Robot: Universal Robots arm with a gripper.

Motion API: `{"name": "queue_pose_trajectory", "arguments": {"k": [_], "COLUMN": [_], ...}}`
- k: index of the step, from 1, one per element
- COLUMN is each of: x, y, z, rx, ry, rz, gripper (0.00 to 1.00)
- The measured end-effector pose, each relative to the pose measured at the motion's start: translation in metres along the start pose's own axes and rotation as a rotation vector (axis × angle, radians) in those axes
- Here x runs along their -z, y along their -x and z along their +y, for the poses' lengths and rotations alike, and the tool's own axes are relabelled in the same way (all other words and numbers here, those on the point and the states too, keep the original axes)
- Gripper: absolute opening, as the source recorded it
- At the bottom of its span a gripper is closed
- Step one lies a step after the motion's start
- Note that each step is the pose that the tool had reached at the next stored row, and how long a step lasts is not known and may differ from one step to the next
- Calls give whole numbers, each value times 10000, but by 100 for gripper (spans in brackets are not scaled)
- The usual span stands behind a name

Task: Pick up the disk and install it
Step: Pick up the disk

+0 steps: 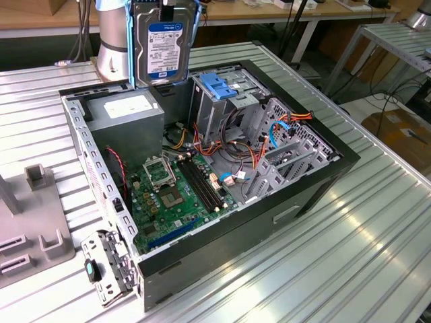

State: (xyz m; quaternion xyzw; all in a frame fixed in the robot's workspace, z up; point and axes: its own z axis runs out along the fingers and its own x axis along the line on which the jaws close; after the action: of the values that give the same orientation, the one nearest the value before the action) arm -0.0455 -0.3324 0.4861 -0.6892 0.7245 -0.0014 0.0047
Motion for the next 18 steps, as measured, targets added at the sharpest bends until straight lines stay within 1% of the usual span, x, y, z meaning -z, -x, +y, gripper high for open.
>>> {"name": "queue_pose_trajectory", "arguments": {"k": [6,14,18], "x": [0,0,-1], "y": [1,1,4], "z": [-26,-33,-74], "rx": [0,2,0], "ry": [0,0,0], "rz": [0,0,0], "gripper": [35,35,35]}}
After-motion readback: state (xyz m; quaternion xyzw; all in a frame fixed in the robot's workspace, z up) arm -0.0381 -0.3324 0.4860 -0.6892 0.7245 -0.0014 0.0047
